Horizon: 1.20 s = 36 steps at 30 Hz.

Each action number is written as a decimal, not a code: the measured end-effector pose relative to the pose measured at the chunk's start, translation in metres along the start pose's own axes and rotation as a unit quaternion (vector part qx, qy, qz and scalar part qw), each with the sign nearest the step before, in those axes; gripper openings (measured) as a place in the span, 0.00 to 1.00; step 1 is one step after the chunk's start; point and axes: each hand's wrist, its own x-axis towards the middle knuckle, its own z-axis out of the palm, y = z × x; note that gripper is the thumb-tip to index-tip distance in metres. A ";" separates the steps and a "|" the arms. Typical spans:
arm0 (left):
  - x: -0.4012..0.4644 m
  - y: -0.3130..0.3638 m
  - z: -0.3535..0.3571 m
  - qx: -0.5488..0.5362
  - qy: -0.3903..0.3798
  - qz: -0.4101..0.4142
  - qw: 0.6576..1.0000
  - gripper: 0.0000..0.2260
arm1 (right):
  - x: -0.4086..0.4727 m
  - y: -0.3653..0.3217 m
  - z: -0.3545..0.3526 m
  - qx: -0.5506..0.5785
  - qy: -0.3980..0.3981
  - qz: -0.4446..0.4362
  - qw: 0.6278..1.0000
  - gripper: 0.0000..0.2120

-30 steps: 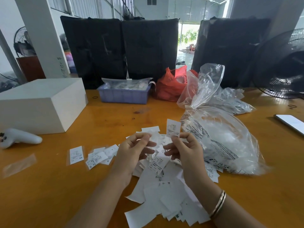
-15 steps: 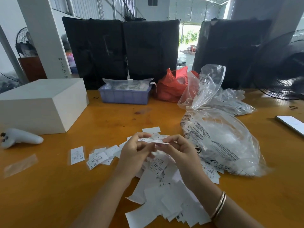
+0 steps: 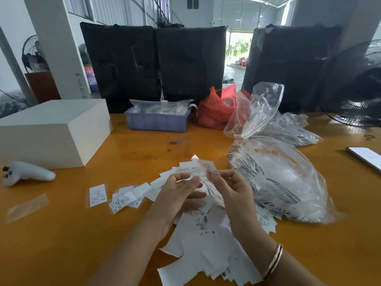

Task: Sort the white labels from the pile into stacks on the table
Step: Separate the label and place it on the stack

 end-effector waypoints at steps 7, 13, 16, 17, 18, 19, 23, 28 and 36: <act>0.002 -0.004 -0.005 0.036 0.029 0.055 0.997 0.17 | -0.006 0.002 0.007 -0.098 -0.068 -0.079 0.990 0.04; 0.004 -0.003 -0.010 0.006 0.083 0.058 0.995 0.16 | -0.001 0.001 0.003 0.103 -0.038 0.070 0.991 0.05; 0.003 -0.001 -0.013 -0.002 0.089 0.072 0.993 0.17 | 0.006 0.000 -0.004 0.177 0.000 0.124 0.976 0.05; 0.002 -0.001 -0.013 0.021 0.096 0.082 0.992 0.14 | 0.008 -0.001 -0.006 0.185 0.009 0.134 0.974 0.06; 0.002 -0.004 -0.013 0.050 0.102 0.093 0.989 0.10 | 0.009 -0.001 -0.007 0.189 0.016 0.142 0.972 0.08; 0.002 -0.004 -0.011 0.072 0.107 0.101 0.986 0.07 | 0.010 -0.001 -0.007 0.194 0.020 0.147 0.970 0.11; 0.003 -0.007 -0.008 0.093 0.132 0.120 0.980 0.04 | 0.010 -0.004 -0.008 0.231 0.019 0.168 0.958 0.12; 0.001 -0.005 -0.008 0.130 0.128 0.142 0.973 0.06 | 0.012 -0.006 -0.007 0.250 0.023 0.182 0.951 0.05; 0.000 -0.006 -0.005 0.232 0.108 0.186 0.949 0.08 | 0.011 -0.007 -0.008 0.215 0.003 0.150 0.965 0.10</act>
